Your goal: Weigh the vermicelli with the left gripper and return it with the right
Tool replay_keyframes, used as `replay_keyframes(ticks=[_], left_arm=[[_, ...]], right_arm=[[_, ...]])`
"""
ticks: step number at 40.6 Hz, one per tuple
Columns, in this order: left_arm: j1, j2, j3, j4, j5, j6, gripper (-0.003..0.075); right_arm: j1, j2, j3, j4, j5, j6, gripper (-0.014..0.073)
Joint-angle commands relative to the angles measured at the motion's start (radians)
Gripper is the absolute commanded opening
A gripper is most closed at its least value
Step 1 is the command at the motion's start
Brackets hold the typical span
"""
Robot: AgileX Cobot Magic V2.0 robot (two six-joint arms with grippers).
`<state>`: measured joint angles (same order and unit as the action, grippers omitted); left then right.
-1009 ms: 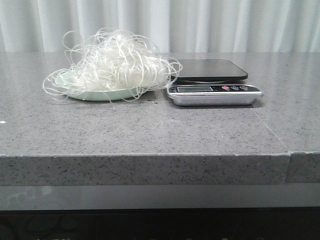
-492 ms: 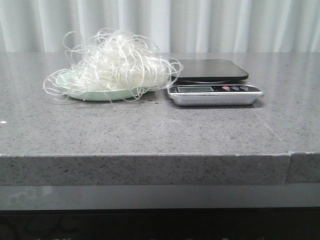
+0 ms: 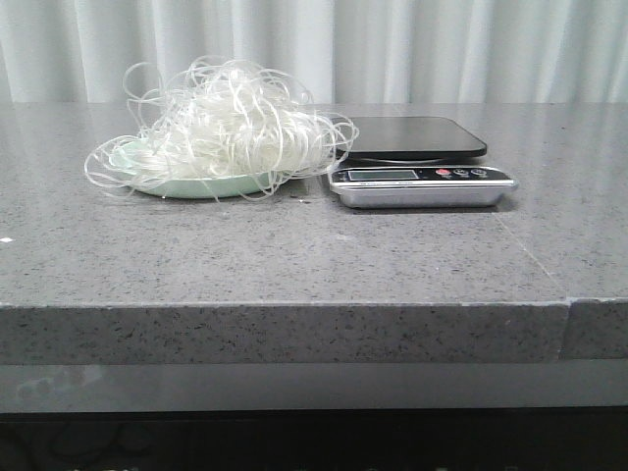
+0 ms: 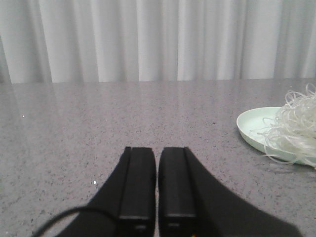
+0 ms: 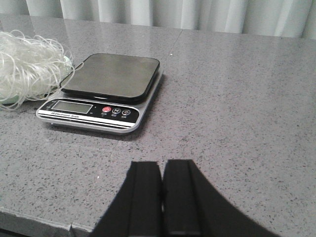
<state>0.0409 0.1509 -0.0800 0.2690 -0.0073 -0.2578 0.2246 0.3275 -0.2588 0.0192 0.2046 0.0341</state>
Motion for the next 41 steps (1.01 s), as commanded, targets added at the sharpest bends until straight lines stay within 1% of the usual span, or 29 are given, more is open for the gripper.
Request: replay_keyframes(ticks=[1, 3, 5, 6, 10, 12, 17, 21, 41], left_arm=[[0.015, -0.048, 0.032, -0.050, -0.091, -0.002, 0.0146], [0.017, -0.086, 0.066, -0.053, -0.095, 0.009, 0.0146], [0.019, -0.124, 0.091, -0.066, -0.094, 0.051, 0.0146], [0.021, -0.136, 0.091, -0.068, -0.051, 0.064, 0.0146], [0.021, -0.178, 0.089, -0.095, -0.014, 0.181, 0.0146], [0.021, -0.176, 0.089, -0.110, -0.011, 0.217, 0.0146], [0.005, -0.176, 0.091, -0.175, 0.014, 0.217, 0.0146], [-0.009, -0.176, 0.091, -0.195, 0.031, 0.217, 0.0146], [-0.012, -0.176, 0.091, -0.196, 0.031, 0.217, 0.0146]], right_arm=[[-0.003, 0.006, -0.026, -0.006, -0.074, 0.000, 0.0150], [-0.003, 0.006, -0.026, -0.006, -0.074, 0.000, 0.0150], [-0.003, 0.006, -0.026, -0.006, -0.074, 0.000, 0.0150], [-0.003, 0.006, -0.026, -0.006, -0.074, 0.000, 0.0150], [-0.003, 0.006, -0.026, -0.006, -0.074, 0.000, 0.0150], [-0.003, 0.006, -0.026, -0.006, -0.074, 0.000, 0.0150], [-0.003, 0.006, -0.026, -0.006, -0.074, 0.000, 0.0150], [-0.003, 0.006, -0.026, -0.006, -0.074, 0.000, 0.0150], [-0.003, 0.006, -0.026, -0.006, -0.074, 0.000, 0.0150]])
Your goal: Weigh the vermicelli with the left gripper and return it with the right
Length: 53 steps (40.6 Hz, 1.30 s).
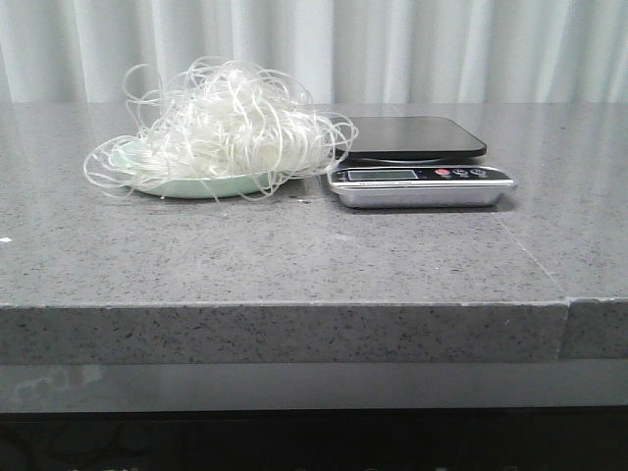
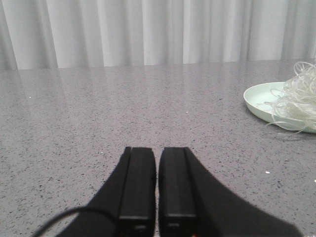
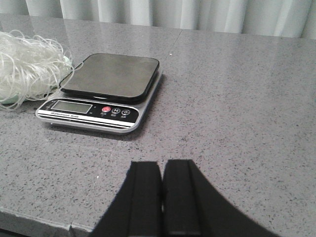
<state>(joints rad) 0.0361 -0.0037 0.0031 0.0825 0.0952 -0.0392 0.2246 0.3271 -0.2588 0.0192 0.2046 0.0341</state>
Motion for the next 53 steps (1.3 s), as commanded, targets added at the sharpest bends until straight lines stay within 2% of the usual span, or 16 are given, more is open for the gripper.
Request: replay_keyframes(ticks=[1, 27, 33, 39, 47, 53], left_arm=[[-0.007, -0.022, 0.008, -0.010, -0.071, -0.002, 0.0146], [-0.007, -0.022, 0.008, -0.010, -0.071, -0.002, 0.0146], [-0.007, -0.022, 0.008, -0.010, -0.071, -0.002, 0.0146], [-0.007, -0.022, 0.008, -0.010, -0.071, -0.002, 0.0146], [-0.007, -0.022, 0.008, -0.010, -0.071, -0.002, 0.0146], [-0.007, -0.022, 0.008, -0.010, -0.071, -0.002, 0.0146]], right_arm=[[-0.003, 0.006, -0.026, -0.006, -0.074, 0.000, 0.0150], [-0.004, 0.000, -0.015, -0.006, -0.075, 0.000, 0.0150], [-0.074, -0.016, 0.034, -0.009, -0.099, 0.000, 0.0150], [-0.187, -0.105, 0.138, -0.009, -0.169, 0.000, 0.0150], [-0.247, -0.259, 0.283, -0.008, -0.267, 0.000, 0.0150], [-0.250, -0.352, 0.278, -0.009, -0.177, -0.001, 0.0150]])
